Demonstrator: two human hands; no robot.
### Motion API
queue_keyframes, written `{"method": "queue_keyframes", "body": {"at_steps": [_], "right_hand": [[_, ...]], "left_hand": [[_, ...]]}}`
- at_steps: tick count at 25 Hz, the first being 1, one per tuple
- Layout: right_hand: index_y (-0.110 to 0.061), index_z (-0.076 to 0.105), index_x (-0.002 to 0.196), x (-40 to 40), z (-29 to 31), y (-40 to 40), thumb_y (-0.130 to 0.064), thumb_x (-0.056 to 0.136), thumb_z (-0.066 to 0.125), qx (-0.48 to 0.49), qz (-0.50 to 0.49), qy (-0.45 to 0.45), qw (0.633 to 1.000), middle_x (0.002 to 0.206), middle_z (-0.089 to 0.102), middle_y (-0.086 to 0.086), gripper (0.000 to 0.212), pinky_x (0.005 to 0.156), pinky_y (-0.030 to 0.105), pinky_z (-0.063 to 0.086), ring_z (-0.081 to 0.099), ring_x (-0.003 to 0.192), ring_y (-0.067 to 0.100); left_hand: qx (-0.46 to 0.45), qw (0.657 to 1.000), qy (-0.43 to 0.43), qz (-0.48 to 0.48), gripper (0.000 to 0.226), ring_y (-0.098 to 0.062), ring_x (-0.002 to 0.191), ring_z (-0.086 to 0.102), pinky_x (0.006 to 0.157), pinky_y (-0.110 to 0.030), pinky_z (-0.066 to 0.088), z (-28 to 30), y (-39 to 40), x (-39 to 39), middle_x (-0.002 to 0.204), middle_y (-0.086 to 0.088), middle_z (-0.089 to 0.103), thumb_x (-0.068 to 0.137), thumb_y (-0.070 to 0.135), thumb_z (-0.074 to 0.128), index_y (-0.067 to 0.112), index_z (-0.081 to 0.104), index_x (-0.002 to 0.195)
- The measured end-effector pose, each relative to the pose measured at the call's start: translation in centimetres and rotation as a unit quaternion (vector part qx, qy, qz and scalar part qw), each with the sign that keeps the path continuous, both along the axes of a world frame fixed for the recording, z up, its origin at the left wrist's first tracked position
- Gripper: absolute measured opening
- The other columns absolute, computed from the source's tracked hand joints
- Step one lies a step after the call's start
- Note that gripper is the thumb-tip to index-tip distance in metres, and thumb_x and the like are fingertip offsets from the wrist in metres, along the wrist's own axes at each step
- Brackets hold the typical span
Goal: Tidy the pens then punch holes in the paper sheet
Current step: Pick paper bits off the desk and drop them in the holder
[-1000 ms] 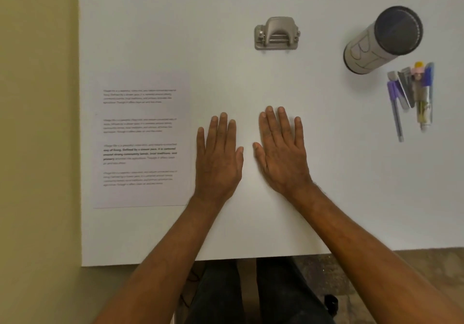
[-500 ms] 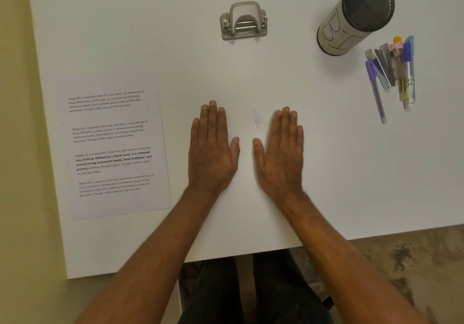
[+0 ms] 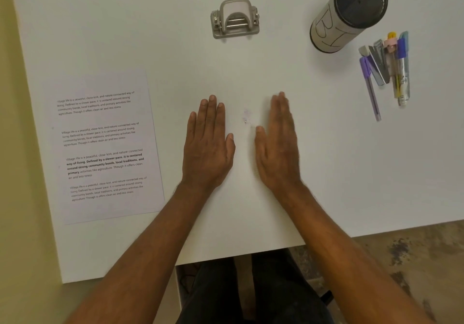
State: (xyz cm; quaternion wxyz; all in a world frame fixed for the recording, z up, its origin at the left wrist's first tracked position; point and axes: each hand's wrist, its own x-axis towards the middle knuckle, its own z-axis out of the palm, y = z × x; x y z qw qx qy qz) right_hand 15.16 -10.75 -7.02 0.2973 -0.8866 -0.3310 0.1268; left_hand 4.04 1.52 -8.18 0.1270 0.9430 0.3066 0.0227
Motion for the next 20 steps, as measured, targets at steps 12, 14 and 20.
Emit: {"method": "queue_keyframes", "body": {"at_steps": [12, 14, 20], "right_hand": [[-0.002, 0.015, 0.164, 2.7, -1.2, 3.2, -0.055, 0.108, 0.039, -0.1, 0.122, -0.099, 0.983, 0.173, 0.013, 0.017, 0.08, 0.132, 0.044, 0.011, 0.009, 0.162, 0.03], [-0.002, 0.024, 0.162, 2.9, -1.3, 3.9, -0.042, 0.111, 0.043, -0.065, 0.176, -0.103, 0.977, 0.171, 0.021, 0.017, 0.068, 0.131, 0.045, 0.017, 0.017, 0.161, 0.029], [0.002, 0.051, 0.148, 3.9, -0.6, 1.6, -0.006, 0.108, 0.053, 0.003, 0.297, -0.141, 0.944, 0.157, 0.047, 0.019, 0.041, 0.124, 0.048, 0.036, 0.042, 0.15, 0.033]], "left_hand": [[0.0, 1.0, -0.02, 0.008, 0.061, -0.029, 0.163, 0.014, 0.132, -0.05, 0.017, -0.4, 0.1, 0.2, 0.174, -0.016, 0.018, 0.109, 0.025, 0.036, 0.003, 0.022, 0.164], [-0.003, 1.0, -0.018, 0.01, 0.062, -0.029, 0.163, 0.014, 0.132, -0.05, 0.017, -0.5, 0.1, 0.0, 0.174, -0.016, 0.018, 0.108, 0.025, 0.037, 0.003, 0.022, 0.164], [-0.006, 1.0, -0.014, 0.008, 0.063, -0.028, 0.163, 0.014, 0.132, -0.049, 0.017, -0.6, 0.0, 0.0, 0.174, -0.015, 0.017, 0.108, 0.026, 0.036, 0.004, 0.021, 0.165]]}}
